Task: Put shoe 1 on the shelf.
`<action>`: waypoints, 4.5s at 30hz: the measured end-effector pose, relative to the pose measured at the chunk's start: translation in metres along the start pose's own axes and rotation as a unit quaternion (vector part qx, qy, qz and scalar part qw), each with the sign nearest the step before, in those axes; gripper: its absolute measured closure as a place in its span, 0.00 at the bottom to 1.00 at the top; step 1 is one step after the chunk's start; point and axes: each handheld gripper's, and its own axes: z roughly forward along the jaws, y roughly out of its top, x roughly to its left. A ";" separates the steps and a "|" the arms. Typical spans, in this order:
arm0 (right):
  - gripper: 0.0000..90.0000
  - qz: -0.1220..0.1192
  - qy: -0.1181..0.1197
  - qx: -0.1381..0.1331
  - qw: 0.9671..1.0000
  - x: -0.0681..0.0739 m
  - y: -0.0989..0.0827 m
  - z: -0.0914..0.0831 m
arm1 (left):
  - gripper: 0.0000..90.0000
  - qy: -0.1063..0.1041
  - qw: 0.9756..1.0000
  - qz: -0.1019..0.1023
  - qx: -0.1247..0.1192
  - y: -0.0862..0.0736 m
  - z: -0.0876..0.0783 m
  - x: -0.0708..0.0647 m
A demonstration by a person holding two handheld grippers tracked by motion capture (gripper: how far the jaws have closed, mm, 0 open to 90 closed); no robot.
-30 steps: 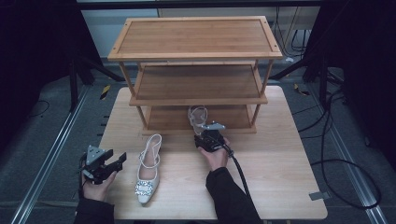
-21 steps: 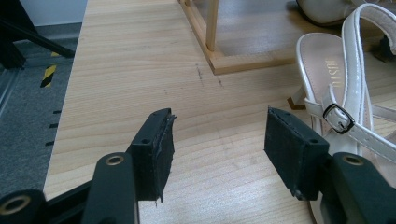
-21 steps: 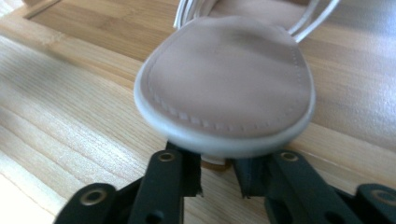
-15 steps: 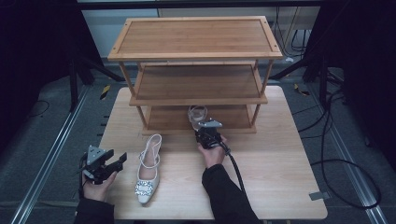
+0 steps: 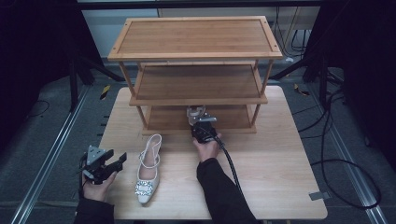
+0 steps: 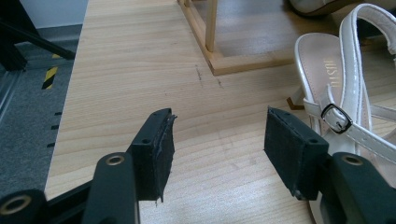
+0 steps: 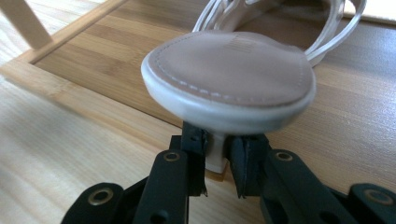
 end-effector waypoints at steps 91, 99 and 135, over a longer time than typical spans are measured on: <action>0.99 -0.081 0.228 0.028 0.970 0.083 -0.039 -0.085 | 0.97 -0.121 0.987 0.070 0.081 0.012 0.044 -0.062; 0.95 -0.081 0.233 0.025 0.969 0.081 -0.041 -0.088 | 0.82 -0.127 0.987 0.060 0.079 0.014 0.041 -0.062; 1.00 -0.081 0.149 0.026 0.985 0.036 -0.027 -0.034 | 0.94 -0.069 0.990 0.028 0.123 -0.050 -0.047 -0.043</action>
